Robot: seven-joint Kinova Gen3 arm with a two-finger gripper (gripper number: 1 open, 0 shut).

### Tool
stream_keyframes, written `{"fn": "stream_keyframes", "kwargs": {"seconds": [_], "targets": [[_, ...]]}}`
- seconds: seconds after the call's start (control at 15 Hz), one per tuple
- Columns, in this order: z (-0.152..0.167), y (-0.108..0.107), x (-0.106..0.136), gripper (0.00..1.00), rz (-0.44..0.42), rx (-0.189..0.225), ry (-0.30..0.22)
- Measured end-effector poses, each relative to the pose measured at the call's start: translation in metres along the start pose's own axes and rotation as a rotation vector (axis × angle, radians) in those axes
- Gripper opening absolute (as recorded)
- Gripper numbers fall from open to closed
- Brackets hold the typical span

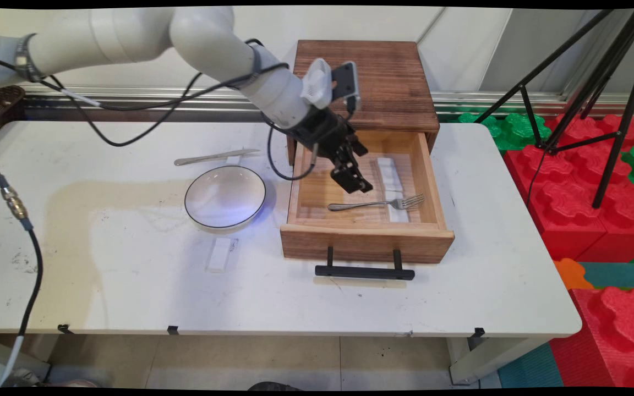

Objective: Pick up the knife from the left of the white plate

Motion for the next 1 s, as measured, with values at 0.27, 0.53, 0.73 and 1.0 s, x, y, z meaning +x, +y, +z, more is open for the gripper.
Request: {"fn": "stream_keyframes", "kwargs": {"seconds": [0.27, 0.53, 0.73, 1.0], "targets": [[-0.032, 0.001, -0.011, 1.00, 0.013, 0.016, 0.012], [-0.061, 0.000, -0.024, 1.00, 0.023, 0.026, 0.016], [-0.082, -0.002, -0.036, 1.00, 0.028, 0.031, 0.012], [-0.107, -0.005, -0.053, 1.00, 0.034, 0.037, 0.000]]}}
